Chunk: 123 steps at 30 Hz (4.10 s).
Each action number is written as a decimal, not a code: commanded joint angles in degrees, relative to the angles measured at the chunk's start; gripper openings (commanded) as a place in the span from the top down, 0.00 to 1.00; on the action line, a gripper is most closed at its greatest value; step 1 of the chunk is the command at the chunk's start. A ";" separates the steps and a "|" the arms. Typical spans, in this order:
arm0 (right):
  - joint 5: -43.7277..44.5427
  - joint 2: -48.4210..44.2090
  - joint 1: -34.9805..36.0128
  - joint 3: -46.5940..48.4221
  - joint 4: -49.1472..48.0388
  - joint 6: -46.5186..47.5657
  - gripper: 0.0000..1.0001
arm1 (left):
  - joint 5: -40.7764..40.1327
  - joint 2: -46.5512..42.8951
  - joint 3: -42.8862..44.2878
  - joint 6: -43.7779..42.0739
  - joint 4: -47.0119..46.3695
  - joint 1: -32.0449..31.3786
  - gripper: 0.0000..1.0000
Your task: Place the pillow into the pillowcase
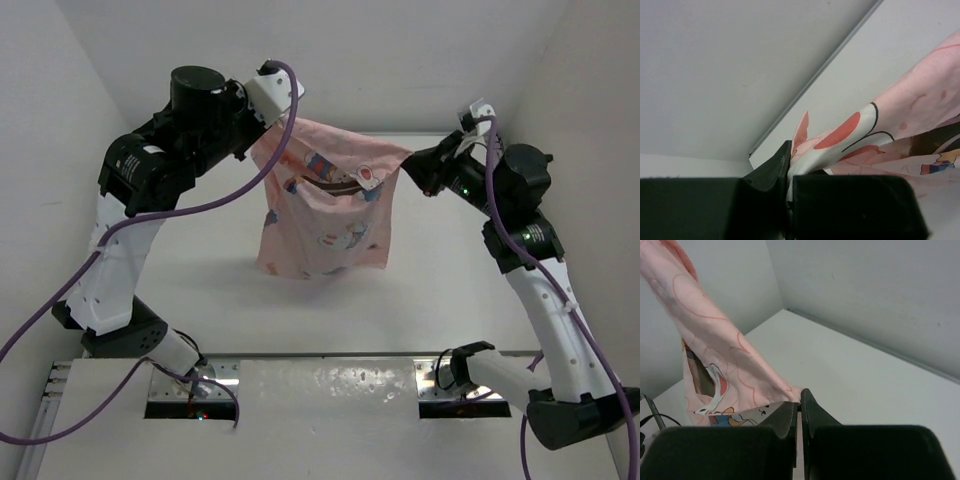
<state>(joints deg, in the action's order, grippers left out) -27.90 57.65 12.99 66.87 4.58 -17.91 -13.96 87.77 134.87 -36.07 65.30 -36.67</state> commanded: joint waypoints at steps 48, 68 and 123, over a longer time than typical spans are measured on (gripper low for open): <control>16.92 26.01 37.46 4.49 -29.89 -9.23 0.21 | -7.31 6.01 -0.22 7.77 -11.24 -1.74 1.00; 18.85 32.60 7.86 32.44 -7.51 -15.58 1.00 | -23.75 5.91 -12.62 -0.22 -24.85 3.00 1.00; 54.77 34.10 41.41 -0.44 -32.37 2.01 0.01 | -4.42 0.56 -19.03 6.46 -10.98 1.42 1.00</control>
<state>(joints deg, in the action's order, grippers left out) 22.76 90.19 53.91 62.06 -26.26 -13.91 -18.79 91.48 115.39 -30.76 57.49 -34.59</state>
